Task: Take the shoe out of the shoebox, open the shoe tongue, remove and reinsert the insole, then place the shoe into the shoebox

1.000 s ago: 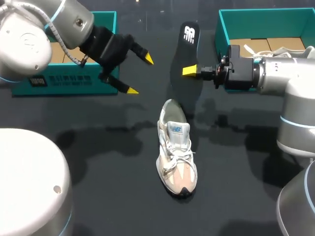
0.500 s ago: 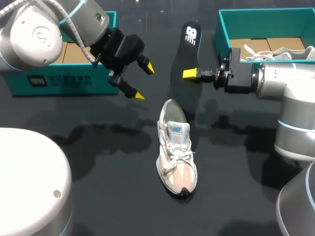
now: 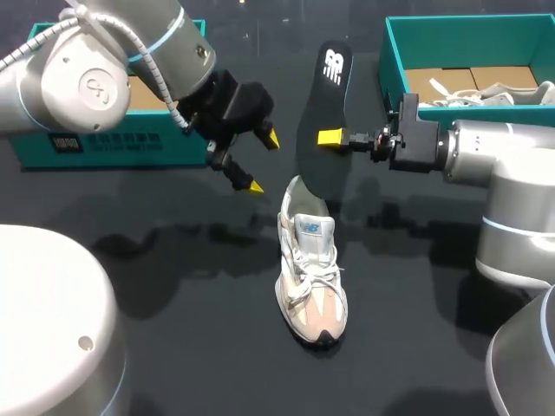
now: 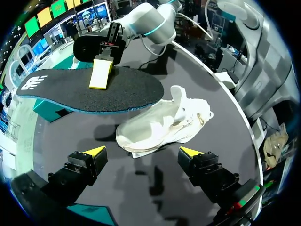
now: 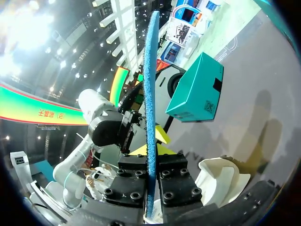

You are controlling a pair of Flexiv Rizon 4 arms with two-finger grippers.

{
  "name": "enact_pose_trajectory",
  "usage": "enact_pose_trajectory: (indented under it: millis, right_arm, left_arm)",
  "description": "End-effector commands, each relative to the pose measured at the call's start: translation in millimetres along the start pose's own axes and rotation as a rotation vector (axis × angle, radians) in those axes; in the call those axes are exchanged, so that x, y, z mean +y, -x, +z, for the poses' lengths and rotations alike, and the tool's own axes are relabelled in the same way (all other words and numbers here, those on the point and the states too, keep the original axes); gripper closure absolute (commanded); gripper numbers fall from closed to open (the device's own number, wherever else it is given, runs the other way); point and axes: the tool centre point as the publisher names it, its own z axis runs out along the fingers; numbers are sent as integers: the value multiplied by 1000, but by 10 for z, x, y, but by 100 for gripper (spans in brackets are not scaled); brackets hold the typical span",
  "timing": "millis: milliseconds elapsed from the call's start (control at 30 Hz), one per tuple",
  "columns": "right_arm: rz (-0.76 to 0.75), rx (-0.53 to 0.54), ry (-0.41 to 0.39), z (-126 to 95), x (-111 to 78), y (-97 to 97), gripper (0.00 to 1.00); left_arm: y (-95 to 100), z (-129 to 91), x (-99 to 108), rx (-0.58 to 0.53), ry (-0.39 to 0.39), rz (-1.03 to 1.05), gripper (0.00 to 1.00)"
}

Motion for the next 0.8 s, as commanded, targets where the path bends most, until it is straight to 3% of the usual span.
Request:
enact_pose_trajectory:
  millis: [33, 333, 733, 800]
  right_arm:
    - [-18, 6, -2, 23, -2, 42, 100]
    - [-125, 72, 40, 136, -11, 209, 100]
    - [-139, 74, 43, 132, -33, 215, 100]
    - [-139, 74, 43, 132, -33, 215, 100]
  left_arm:
    - [-43, 208, 79, 25, -56, -6, 0]
    - [-193, 413, 229, 51, -65, -62, 0]
    - [-203, 408, 246, 60, -66, -58, 0]
    - [-197, 504, 257, 65, -57, -70, 0]
